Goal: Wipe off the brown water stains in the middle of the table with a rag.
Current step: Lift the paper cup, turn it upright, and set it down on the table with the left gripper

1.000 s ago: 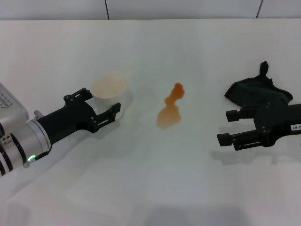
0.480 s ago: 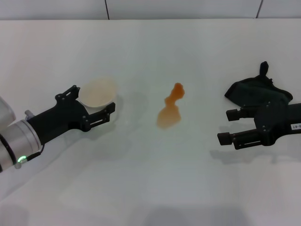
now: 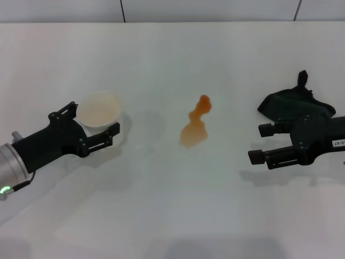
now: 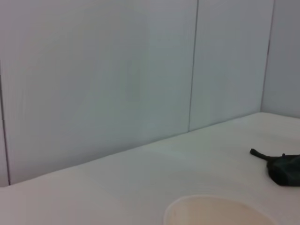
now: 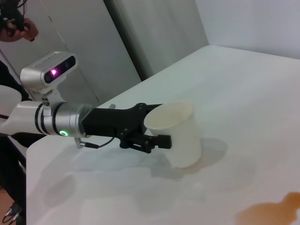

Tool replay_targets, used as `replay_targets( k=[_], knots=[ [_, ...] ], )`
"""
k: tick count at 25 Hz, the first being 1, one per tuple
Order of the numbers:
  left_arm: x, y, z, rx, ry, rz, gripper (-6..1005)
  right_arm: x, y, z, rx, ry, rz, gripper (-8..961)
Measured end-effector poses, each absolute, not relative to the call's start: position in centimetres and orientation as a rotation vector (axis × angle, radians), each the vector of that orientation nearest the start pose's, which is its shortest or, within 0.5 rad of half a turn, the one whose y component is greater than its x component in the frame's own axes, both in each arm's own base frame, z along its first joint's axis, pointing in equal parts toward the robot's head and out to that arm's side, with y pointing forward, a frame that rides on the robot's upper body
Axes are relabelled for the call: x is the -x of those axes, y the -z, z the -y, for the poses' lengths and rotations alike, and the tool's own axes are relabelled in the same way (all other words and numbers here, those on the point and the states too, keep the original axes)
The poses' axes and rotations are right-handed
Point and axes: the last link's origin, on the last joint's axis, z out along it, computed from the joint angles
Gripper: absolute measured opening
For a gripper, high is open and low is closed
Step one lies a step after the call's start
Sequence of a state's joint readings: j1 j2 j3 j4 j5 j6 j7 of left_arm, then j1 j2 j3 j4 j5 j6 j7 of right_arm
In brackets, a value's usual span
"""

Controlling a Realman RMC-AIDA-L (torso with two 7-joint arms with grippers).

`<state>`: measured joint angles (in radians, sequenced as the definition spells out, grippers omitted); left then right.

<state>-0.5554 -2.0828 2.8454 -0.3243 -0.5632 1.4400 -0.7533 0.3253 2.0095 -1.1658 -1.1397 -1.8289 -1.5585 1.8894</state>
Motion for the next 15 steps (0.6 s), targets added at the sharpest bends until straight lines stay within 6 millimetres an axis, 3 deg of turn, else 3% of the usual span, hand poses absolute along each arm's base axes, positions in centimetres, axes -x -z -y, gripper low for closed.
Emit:
replay_targets(
  k=[15],
  knots=[
    [32.8, 2.1, -31.3, 2.369, 0.611, 0.538, 884, -22.6, -2.8, -30.8, 2.855, -0.487, -0.768, 871]
  ],
)
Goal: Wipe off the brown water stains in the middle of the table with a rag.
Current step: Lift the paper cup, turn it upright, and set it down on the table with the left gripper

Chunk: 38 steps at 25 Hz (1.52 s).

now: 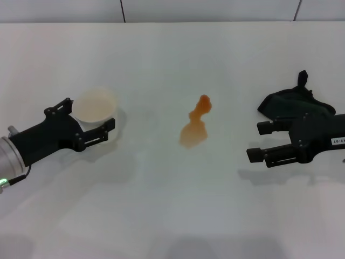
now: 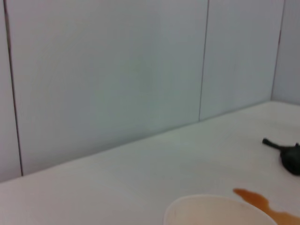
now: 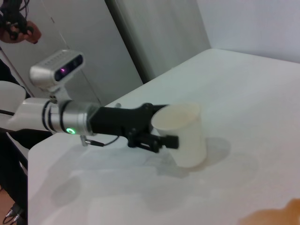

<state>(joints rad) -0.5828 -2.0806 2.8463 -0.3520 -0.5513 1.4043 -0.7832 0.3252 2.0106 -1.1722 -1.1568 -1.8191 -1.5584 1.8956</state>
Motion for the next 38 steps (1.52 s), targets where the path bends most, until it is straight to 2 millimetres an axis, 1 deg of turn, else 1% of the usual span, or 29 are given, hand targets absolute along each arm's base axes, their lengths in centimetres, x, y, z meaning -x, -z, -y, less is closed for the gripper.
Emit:
replay_targets(
  k=[7, 14, 24, 33, 38],
  knots=[
    [33.0, 3.3, -31.8, 2.399, 0.537, 0.566, 885, -22.4, -2.8, -30.9, 2.859, -0.486, -0.752, 871],
    [32.9, 3.7, -31.7, 2.415, 0.537, 0.57, 885, -22.4, -2.8, -30.8, 2.857, -0.486, -0.756, 870],
    [33.1, 3.6, -31.5, 2.412, 0.533, 0.589, 885, -22.4, -2.8, -30.8, 2.858, -0.486, -0.755, 869],
    [33.3, 3.7, -31.2, 2.443, 0.512, 0.601, 886, -22.6, -2.8, -30.7, 2.856, -0.485, -0.765, 869],
    [33.6, 3.1, -31.0, 2.44, 0.504, 0.594, 886, -22.6, -2.7, -30.6, 2.86, -0.483, -0.768, 868]
  ],
)
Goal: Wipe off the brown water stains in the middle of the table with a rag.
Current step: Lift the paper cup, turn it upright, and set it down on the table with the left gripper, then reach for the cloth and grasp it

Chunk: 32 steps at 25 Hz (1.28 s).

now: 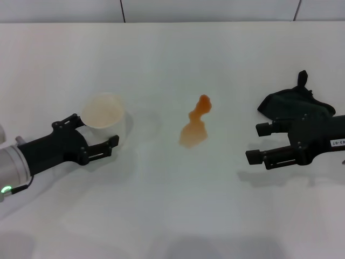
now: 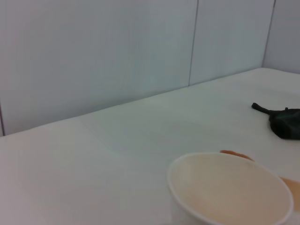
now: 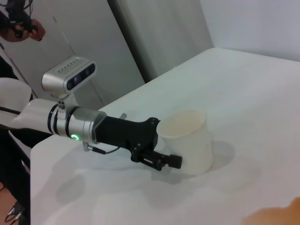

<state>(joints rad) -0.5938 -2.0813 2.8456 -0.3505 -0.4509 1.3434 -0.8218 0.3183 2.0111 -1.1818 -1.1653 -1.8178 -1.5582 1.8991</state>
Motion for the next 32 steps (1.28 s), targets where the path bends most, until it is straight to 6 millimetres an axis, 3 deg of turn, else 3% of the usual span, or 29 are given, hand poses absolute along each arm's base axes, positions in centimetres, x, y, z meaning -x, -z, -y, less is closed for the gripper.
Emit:
replay_targets(
  k=[12, 20, 32],
  knots=[
    [34.0, 1.5, -30.4, 2.445, 0.513, 0.592, 888, -22.4, -2.2, -30.6, 2.879, -0.472, -0.775, 867],
    [34.7, 0.5, -29.0, 2.443, 0.525, 0.595, 889, -22.2, -2.1, -30.5, 2.886, -0.485, -0.774, 867],
    [33.4, -5.0, -26.4, 2.372, 0.769, 0.461, 889, -22.0, -1.8, -30.7, 2.88, -0.491, -0.769, 866]
  ],
)
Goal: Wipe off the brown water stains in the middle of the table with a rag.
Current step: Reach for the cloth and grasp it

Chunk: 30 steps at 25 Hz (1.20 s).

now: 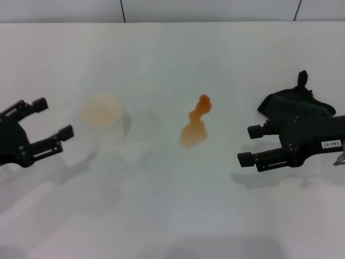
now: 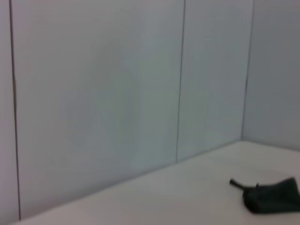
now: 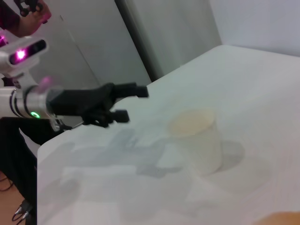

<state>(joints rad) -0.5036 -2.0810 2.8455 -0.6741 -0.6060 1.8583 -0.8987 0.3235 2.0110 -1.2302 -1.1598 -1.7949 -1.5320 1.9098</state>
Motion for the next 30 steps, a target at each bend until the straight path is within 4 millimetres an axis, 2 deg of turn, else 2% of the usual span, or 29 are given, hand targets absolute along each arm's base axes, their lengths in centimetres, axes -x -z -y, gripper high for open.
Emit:
replay_targets(
  k=[6, 12, 15, 22, 30],
  knots=[
    [31.9, -8.0, -27.5, 2.397, 0.757, 0.396, 886, -21.9, -2.0, -31.0, 2.859, -0.499, -0.761, 865],
    [30.2, -10.5, -30.0, 2.429, 0.714, 0.367, 884, -21.8, -2.2, -31.5, 2.826, -0.52, -0.749, 865],
    [29.4, -11.2, -31.3, 2.49, 0.687, 0.366, 884, -21.9, -2.3, -31.7, 2.806, -0.522, -0.746, 864],
    [27.2, -10.8, -33.5, 2.653, 0.591, 0.374, 884, -22.2, -3.0, -32.2, 2.76, -0.542, -0.737, 864],
    [26.4, -9.1, -33.6, 2.815, 0.501, 0.437, 884, -22.5, -3.6, -32.9, 2.706, -0.557, -0.734, 863]
  ],
)
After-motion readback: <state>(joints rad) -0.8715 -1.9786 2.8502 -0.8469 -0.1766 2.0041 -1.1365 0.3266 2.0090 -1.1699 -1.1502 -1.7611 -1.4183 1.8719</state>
